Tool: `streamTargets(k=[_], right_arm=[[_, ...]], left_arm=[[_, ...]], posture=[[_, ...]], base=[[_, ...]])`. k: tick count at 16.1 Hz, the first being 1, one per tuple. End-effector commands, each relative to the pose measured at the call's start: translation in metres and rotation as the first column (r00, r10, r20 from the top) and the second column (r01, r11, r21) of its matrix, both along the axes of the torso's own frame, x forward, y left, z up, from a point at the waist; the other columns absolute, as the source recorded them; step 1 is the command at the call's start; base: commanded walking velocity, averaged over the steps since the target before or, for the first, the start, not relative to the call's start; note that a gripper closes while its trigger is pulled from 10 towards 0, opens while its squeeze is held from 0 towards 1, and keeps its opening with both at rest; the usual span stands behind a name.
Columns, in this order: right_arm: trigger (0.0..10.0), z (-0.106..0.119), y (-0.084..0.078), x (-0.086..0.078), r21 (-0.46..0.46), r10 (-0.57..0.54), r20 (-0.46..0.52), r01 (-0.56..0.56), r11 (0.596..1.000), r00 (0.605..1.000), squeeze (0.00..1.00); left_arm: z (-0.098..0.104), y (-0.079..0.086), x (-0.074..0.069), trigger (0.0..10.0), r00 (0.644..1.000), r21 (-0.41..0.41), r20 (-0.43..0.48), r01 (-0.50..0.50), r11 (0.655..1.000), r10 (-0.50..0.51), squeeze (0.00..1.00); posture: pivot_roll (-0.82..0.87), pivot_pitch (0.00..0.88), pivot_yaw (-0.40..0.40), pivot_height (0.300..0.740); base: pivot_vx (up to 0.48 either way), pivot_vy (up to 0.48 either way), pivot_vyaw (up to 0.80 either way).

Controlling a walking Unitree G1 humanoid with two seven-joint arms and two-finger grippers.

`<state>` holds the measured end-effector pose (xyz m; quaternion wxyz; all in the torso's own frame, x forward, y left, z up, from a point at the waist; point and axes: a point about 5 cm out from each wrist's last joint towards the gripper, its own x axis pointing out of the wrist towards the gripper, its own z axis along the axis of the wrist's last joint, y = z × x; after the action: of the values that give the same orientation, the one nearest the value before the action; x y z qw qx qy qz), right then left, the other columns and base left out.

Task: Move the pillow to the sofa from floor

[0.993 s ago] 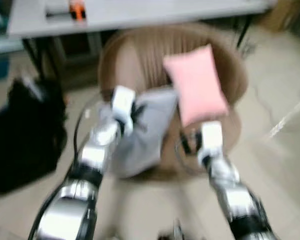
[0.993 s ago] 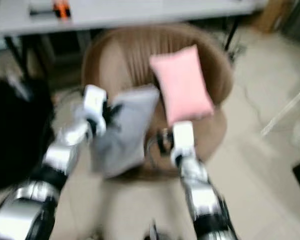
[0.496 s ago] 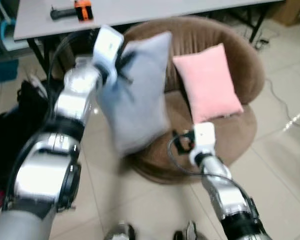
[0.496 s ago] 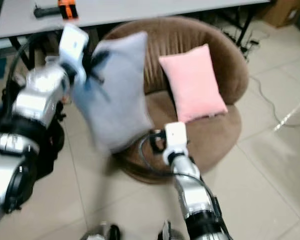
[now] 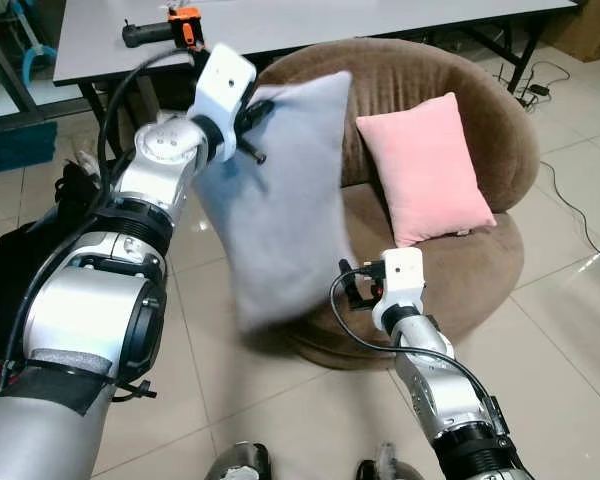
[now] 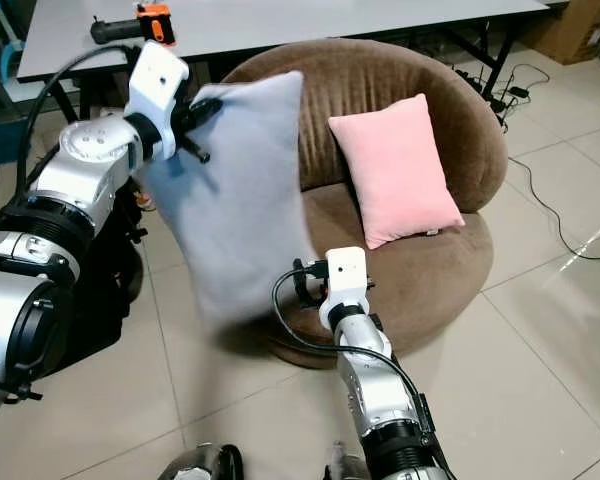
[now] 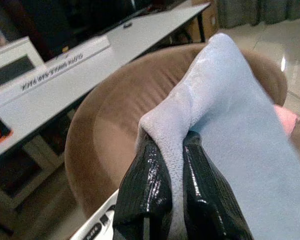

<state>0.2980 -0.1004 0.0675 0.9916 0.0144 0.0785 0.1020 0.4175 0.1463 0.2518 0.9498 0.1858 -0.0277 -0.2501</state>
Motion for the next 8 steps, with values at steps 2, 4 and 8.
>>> streamTargets(k=[2,4,8], right_arm=[[10.0,-0.003,0.000,-0.004,-0.007,-0.007,-0.002,0.007,1.000,1.000,0.00],[10.0,-0.004,0.000,-0.005,-0.010,-0.001,-0.006,0.001,1.000,1.000,0.00],[10.0,-0.005,0.002,-0.006,-0.012,0.010,-0.008,-0.010,1.000,1.000,0.00]], left_arm=[[0.018,0.000,0.001,0.0,0.997,0.019,0.077,-0.005,1.000,0.003,0.00],[0.012,0.000,0.001,0.0,0.998,0.032,0.064,-0.009,0.999,0.007,0.00],[0.006,-0.002,0.001,0.0,0.998,0.049,0.057,-0.012,0.999,0.009,0.00]], posture=[[-0.11,0.111,0.056,0.740],[-0.11,0.111,0.050,0.740],[-0.10,0.109,0.047,0.740]], base=[[0.471,0.000,0.00],[0.472,0.000,0.00],[0.480,0.000,0.00]])
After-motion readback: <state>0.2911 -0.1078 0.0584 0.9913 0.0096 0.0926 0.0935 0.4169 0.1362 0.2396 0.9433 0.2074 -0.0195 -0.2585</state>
